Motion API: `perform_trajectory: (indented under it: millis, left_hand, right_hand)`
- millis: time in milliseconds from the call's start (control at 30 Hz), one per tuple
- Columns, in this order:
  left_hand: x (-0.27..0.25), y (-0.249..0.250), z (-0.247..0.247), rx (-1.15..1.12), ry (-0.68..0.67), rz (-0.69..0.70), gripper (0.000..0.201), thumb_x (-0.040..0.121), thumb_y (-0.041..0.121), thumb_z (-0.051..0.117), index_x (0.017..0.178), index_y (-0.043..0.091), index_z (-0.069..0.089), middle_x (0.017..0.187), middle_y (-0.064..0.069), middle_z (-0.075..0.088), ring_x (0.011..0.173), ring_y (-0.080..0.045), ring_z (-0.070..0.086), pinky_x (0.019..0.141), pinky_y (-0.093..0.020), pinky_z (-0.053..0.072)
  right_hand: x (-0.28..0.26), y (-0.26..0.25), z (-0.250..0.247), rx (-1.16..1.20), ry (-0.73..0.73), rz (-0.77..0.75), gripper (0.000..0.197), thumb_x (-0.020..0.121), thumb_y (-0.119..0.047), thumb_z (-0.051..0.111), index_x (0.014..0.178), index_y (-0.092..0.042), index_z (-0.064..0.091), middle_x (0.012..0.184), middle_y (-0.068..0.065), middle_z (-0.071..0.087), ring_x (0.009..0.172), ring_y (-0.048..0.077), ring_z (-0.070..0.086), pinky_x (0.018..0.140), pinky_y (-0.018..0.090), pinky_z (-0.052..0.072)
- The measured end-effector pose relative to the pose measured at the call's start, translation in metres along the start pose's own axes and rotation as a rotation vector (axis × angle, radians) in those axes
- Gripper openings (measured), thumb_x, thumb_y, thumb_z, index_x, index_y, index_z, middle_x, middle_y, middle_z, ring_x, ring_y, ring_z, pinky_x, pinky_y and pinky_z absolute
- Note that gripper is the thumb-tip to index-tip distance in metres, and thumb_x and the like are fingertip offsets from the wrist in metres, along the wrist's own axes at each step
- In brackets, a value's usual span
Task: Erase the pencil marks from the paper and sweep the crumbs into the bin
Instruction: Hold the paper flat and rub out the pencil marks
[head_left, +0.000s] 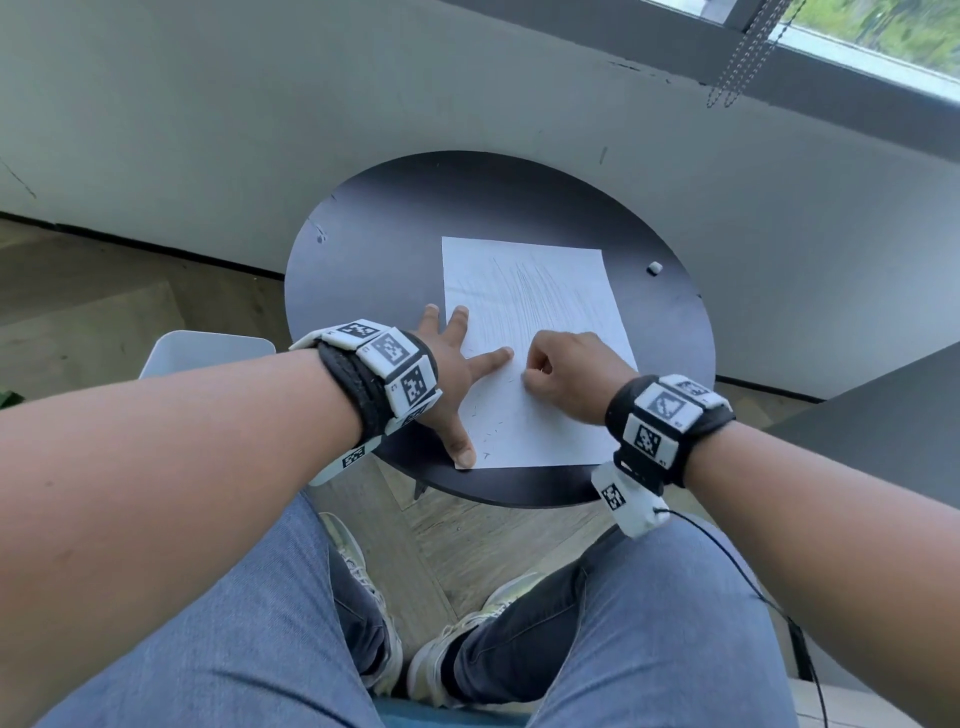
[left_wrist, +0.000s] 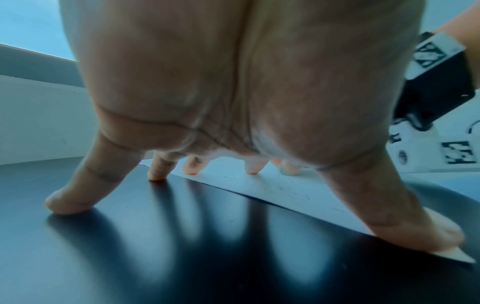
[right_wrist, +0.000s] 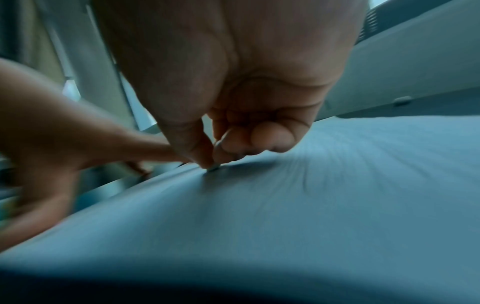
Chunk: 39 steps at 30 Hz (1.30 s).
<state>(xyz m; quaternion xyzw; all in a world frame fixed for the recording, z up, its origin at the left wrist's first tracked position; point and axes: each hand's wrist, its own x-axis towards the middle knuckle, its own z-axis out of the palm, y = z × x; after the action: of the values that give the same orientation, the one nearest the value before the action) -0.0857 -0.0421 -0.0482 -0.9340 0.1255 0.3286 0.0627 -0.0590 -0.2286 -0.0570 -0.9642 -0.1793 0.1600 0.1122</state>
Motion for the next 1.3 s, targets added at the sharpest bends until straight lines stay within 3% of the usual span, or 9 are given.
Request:
perform_trajectory:
  millis: [200, 433, 533, 800, 1067, 1233, 1300]
  left_hand:
    - [0.002, 0.001, 0.001, 0.009, 0.003, 0.003, 0.144, 0.054, 0.082, 0.080, 0.151, 0.056, -0.023, 0.164, -0.012, -0.033, 0.152, -0.046, -0.023, 0.109, -0.076, 0.026]
    - [0.003, -0.001, 0.000, -0.002, -0.004, 0.008, 0.143, 0.055, 0.082, 0.080, 0.151, 0.056, -0.023, 0.164, -0.011, -0.033, 0.152, -0.044, -0.024, 0.110, -0.077, 0.022]
    - [0.001, -0.001, 0.000, 0.003, 0.002, 0.007, 0.142, 0.056, 0.081, 0.080, 0.152, 0.056, -0.022, 0.165, -0.011, -0.032, 0.152, -0.044, -0.023, 0.111, -0.075, 0.023]
    - [0.003, 0.001, 0.001, 0.017, -0.003, 0.002, 0.144, 0.053, 0.083, 0.079, 0.151, 0.056, -0.023, 0.164, -0.011, -0.034, 0.152, -0.045, -0.023, 0.109, -0.077, 0.024]
    - [0.002, 0.000, -0.003, -0.009, -0.024, 0.010, 0.139, 0.055, 0.081, 0.081, 0.149, 0.062, -0.020, 0.164, -0.013, -0.034, 0.151, -0.047, -0.025, 0.115, -0.072, 0.024]
    - [0.000, 0.000, 0.000, -0.072, 0.000, 0.002, 0.123, 0.058, 0.097, 0.059, 0.149, 0.064, -0.016, 0.166, -0.010, -0.032, 0.152, -0.044, -0.025, 0.117, -0.072, 0.019]
    - [0.000, 0.003, 0.002, -0.053, 0.017, -0.006, 0.122, 0.060, 0.096, 0.060, 0.150, 0.063, -0.016, 0.166, -0.009, -0.031, 0.152, -0.044, -0.023, 0.113, -0.075, 0.020]
  right_hand:
    - [-0.049, -0.005, 0.021, 0.002, -0.056, -0.179, 0.012, 0.091, -0.031, 0.058, 0.085, -0.021, 0.058, 0.069, -0.010, 0.057, 0.067, 0.013, 0.055, 0.064, 0.034, 0.050]
    - [0.019, 0.009, -0.004, 0.002, 0.042, 0.034, 0.010, 0.092, -0.033, 0.052, 0.087, -0.027, 0.056, 0.087, -0.007, 0.062, 0.084, 0.017, 0.059, 0.073, 0.037, 0.053]
    - [0.016, 0.003, -0.006, -0.031, 0.027, 0.043, 0.010, 0.092, -0.031, 0.051, 0.087, -0.024, 0.056, 0.087, -0.005, 0.061, 0.084, 0.019, 0.058, 0.072, 0.036, 0.052]
    - [-0.047, -0.030, 0.023, -0.100, -0.128, -0.211, 0.015, 0.094, -0.038, 0.053, 0.089, -0.024, 0.055, 0.084, -0.003, 0.064, 0.079, 0.019, 0.057, 0.071, 0.038, 0.051]
    - [0.008, -0.002, -0.011, -0.066, -0.027, 0.009, 0.012, 0.094, -0.030, 0.052, 0.091, -0.021, 0.060, 0.090, -0.004, 0.063, 0.083, 0.018, 0.060, 0.069, 0.034, 0.051]
    - [-0.025, -0.007, 0.006, -0.099, -0.070, -0.096, 0.012, 0.094, -0.033, 0.050, 0.088, -0.023, 0.054, 0.083, -0.003, 0.060, 0.077, 0.020, 0.058, 0.066, 0.035, 0.049]
    - [-0.045, -0.010, 0.015, -0.113, -0.114, -0.167, 0.013, 0.094, -0.035, 0.051, 0.087, -0.024, 0.053, 0.079, -0.004, 0.060, 0.076, 0.020, 0.058, 0.067, 0.037, 0.051]
